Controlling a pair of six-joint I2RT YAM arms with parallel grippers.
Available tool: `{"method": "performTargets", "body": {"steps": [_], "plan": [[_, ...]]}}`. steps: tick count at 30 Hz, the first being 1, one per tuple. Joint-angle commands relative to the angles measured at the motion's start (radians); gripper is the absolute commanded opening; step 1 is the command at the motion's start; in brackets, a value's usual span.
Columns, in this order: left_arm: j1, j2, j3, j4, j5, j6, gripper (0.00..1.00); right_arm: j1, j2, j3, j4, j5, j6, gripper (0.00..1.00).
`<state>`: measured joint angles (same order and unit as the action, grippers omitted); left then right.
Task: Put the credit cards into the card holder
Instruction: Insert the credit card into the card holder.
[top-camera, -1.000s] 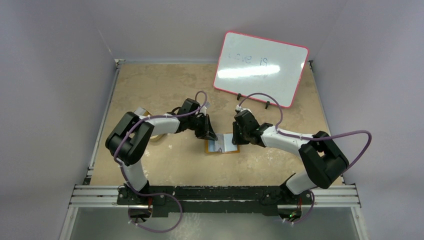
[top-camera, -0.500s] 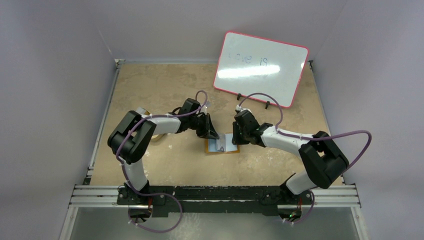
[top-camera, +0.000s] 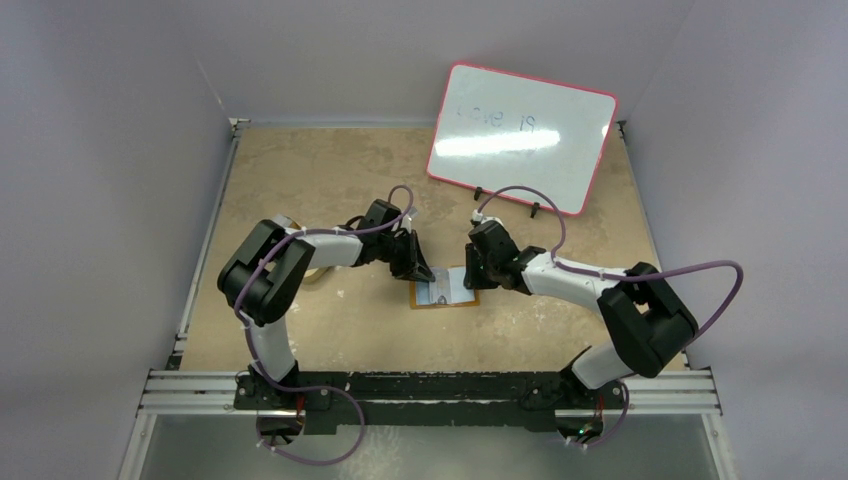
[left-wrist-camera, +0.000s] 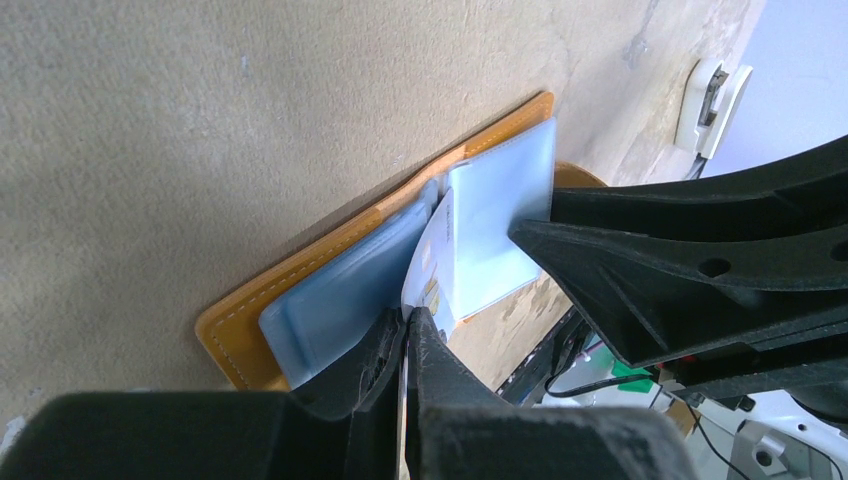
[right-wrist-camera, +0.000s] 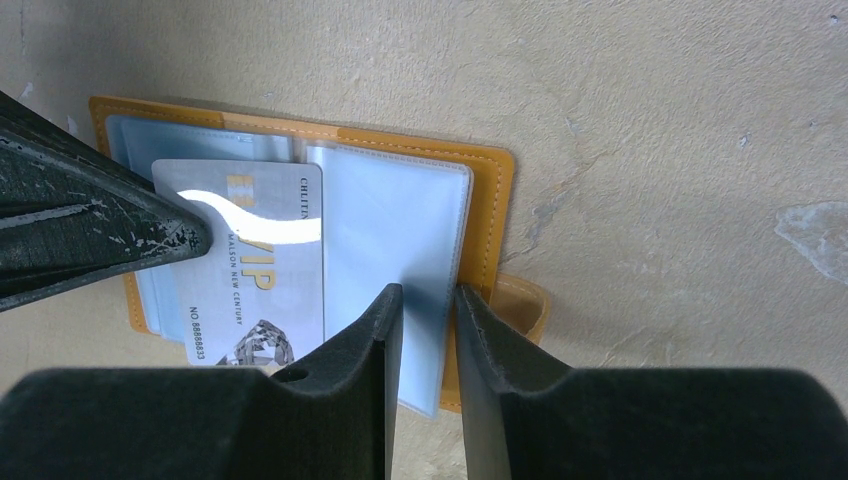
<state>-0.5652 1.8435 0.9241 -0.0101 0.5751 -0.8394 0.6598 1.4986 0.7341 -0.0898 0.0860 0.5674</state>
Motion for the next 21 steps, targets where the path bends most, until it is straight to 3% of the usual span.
{"method": "performTargets", "body": {"steps": [1, 21], "plan": [[-0.002, -0.009, 0.008, -0.051, -0.07, 0.005, 0.0, -0.006, -0.007, -0.019, 0.017, 0.006, -0.004, 0.28], [-0.016, 0.073, 0.044, 0.042, -0.067, 0.0, 0.0, -0.007, -0.017, -0.03, 0.025, 0.0, 0.02, 0.29]]}}
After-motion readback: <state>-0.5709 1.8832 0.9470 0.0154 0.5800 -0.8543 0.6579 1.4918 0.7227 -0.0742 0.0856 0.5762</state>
